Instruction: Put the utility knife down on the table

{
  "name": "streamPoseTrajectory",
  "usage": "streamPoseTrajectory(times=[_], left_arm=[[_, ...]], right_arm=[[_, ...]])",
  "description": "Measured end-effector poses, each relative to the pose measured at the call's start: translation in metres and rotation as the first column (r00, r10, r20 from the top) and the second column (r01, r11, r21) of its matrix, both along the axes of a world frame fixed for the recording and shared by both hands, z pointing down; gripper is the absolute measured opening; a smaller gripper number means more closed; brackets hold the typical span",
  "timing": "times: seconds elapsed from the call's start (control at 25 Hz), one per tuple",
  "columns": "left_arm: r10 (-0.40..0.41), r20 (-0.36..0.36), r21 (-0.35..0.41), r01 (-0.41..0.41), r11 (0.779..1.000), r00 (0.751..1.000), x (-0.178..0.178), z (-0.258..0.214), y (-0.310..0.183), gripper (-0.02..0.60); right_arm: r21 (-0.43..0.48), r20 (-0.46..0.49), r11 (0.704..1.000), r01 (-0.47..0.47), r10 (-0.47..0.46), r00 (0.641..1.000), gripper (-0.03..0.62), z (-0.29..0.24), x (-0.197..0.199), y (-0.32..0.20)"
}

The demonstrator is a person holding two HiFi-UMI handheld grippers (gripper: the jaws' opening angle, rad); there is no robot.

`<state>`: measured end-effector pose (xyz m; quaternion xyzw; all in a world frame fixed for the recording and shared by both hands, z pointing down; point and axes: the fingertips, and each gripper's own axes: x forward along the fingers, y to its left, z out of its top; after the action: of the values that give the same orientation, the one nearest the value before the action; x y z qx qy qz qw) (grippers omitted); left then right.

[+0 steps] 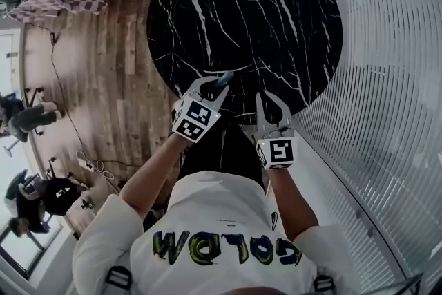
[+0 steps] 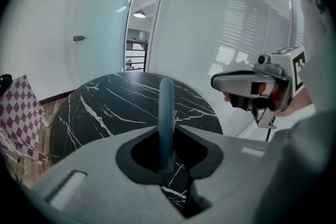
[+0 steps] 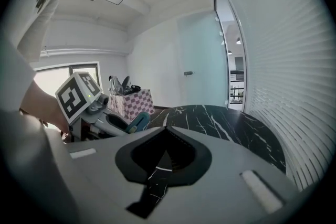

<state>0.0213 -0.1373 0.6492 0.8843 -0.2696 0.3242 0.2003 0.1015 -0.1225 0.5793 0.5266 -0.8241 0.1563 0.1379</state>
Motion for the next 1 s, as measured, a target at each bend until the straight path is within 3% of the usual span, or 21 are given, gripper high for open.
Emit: streamPoseTrajectory(times=[0.52,1.0], left_arm=[[0.099,0.159,-0.142,-0.077,0.987,0.982,0.009,0.095,0.025,0.075],[0.143,0.314,-0.169,-0.093,0.981,0.938,0.001,0.148,0.043,0.075]], right_arm=[[-0.136,-0.037,0.991,0.011,-0.016,0.999,0.002,0.095,-0.001,0.006],[-0.2,-0.031,0.979,0.024,-0.031,0.999,0.002,0.14,-0.004,0.022]])
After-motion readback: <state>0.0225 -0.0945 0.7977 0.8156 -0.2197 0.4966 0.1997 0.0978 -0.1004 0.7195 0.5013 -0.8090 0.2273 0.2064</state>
